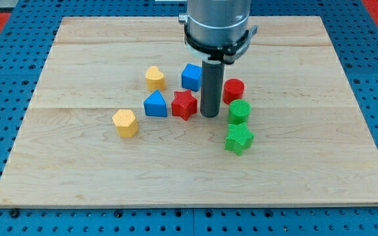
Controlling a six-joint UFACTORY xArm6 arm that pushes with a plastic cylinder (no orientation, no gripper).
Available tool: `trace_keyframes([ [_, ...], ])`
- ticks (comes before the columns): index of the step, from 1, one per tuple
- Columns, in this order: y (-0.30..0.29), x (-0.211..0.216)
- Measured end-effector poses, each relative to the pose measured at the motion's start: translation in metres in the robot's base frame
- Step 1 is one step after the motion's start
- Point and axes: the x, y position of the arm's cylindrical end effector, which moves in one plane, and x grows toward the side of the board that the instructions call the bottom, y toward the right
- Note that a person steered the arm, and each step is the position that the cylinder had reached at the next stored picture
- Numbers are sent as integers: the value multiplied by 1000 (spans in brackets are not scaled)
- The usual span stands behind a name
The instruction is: Push the red star towards yellow heart
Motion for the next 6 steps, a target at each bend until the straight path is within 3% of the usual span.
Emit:
trace_keyframes([
  [3, 21, -35],
  [6, -36, 26],
])
